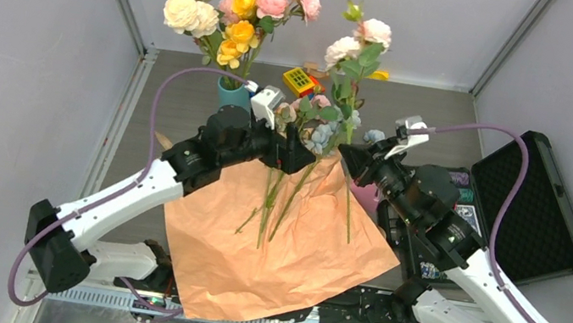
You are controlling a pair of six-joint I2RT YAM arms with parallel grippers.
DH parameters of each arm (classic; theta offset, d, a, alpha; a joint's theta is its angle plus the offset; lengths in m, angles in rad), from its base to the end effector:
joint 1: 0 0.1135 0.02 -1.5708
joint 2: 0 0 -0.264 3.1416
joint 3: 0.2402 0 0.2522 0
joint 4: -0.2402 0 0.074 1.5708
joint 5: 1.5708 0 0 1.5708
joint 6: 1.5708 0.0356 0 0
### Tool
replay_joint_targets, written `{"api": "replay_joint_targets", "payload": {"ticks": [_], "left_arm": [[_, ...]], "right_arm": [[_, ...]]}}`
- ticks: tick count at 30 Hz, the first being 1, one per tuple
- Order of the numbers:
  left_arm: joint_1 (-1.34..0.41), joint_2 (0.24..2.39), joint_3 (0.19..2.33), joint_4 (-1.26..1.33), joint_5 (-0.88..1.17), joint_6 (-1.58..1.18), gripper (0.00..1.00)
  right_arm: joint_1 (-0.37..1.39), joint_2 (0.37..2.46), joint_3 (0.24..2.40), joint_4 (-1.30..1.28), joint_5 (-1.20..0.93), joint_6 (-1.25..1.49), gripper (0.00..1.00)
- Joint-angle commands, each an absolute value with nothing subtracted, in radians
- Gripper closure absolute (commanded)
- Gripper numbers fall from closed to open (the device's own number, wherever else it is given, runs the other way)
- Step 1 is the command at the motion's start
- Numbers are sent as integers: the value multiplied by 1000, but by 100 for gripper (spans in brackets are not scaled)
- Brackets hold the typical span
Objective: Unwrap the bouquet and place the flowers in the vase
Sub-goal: Insert the fake flower into the vase.
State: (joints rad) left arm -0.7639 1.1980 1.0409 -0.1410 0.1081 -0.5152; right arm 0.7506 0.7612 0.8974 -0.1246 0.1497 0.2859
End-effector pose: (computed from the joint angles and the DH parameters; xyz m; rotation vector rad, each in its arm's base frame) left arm 0.1994 -0.1963 0.3482 0.3250 1.9604 -0.9618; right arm 0.1298 0.1138 0.3896 -0.2499 1.5826 0.6966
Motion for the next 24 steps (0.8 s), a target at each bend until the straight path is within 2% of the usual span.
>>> {"api": "replay_joint_targets", "payload": {"ticks": [1, 7, 16, 24], "left_arm": [[-761, 1112, 1102, -80, 276, -618, 5], [-761, 1043, 1100, 15, 332, -712, 2], [-699, 1046, 1068, 71, 297, -833, 1], [-586, 1074, 992, 244, 402, -1024, 33]], "right_arm": [[752, 809, 931, -38, -24, 318, 100], [772, 858, 935, -6, -105, 348, 100], [803, 900, 975, -32, -185, 345, 100], [817, 923, 987, -45, -220, 344, 100]]}}
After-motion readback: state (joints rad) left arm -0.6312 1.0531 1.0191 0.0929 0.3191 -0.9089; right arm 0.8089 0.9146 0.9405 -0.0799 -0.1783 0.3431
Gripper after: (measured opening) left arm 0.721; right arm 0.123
